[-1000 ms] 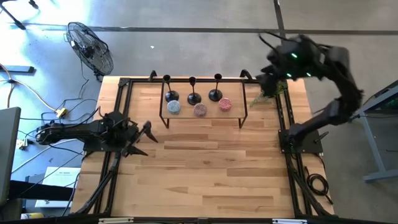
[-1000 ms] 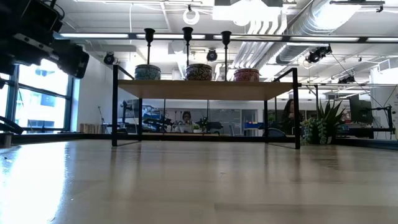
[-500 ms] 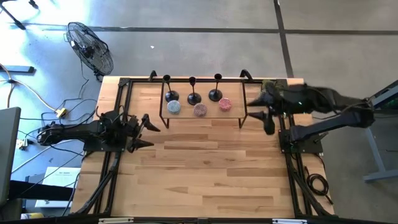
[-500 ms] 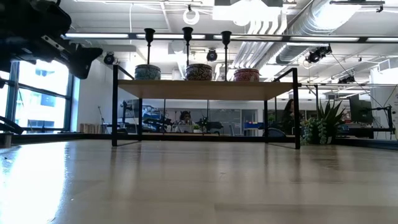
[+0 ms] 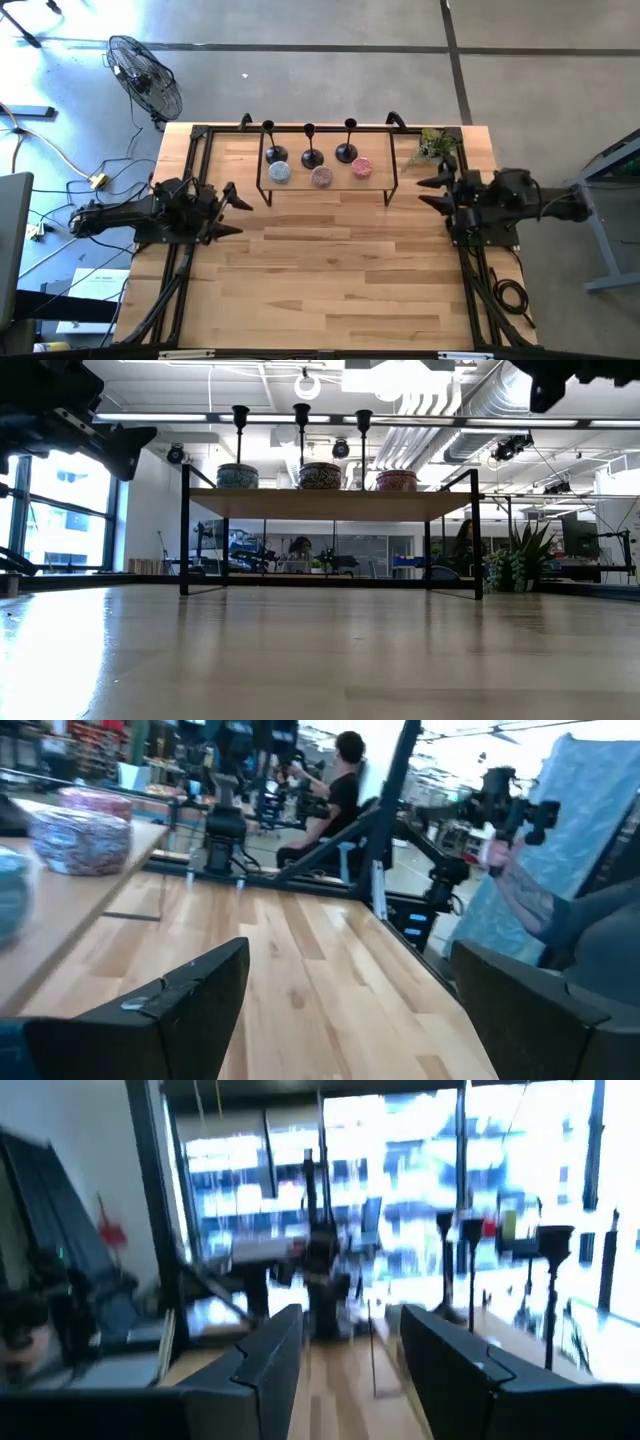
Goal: Pick & Place candle stick holders
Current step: Return to Home Position
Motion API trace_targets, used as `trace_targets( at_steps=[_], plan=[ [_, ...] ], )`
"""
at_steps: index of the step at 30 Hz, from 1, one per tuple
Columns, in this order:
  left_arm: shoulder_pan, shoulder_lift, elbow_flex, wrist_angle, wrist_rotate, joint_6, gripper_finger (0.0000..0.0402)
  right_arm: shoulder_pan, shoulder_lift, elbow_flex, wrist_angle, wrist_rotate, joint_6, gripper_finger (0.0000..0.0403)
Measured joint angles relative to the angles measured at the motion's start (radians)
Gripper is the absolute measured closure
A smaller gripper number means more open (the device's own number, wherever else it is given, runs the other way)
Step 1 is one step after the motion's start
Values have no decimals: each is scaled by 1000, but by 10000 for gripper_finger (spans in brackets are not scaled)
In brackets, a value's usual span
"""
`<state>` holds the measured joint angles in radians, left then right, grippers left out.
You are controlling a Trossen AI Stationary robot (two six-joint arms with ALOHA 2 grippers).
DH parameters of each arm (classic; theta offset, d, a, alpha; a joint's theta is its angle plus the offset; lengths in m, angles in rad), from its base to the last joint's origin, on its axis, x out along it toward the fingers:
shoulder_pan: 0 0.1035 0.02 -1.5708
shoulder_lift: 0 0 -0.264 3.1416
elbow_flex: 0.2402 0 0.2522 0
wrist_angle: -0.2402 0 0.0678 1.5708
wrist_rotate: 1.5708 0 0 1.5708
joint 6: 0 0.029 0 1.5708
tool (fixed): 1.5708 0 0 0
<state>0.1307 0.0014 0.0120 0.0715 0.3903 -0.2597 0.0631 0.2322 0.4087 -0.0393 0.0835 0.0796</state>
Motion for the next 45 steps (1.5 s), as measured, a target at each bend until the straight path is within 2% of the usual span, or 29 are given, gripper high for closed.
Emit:
trace_targets(
  at_steps=[6, 14, 18, 25, 30, 36, 41, 45],
  plan=[
    [0, 5, 0, -3, -50, 16, 62, -17, -140, -167, 119, 2, -12, 236],
    [0, 5, 0, -12, -75, 19, 62, -17, -148, -393, 350, -13, -35, 236],
    [0, 5, 0, -13, -92, 11, 62, -17, -147, -399, 322, -7, -38, 236],
    [0, 5, 0, -31, -245, -75, 62, -17, -148, -399, 286, 42, -76, 236],
    [0, 6, 0, -45, -302, -112, 62, -17, -148, -399, 252, 68, -60, 236],
    [0, 6, 0, -53, -339, -60, 62, -17, -148, -399, 245, 71, -55, 236],
    [0, 6, 0, -57, -364, 74, 62, -17, -148, -399, 246, 71, -55, 236],
    [0, 6, 0, -57, -363, 81, 62, -17, -148, -399, 246, 71, -55, 236]
  ],
)
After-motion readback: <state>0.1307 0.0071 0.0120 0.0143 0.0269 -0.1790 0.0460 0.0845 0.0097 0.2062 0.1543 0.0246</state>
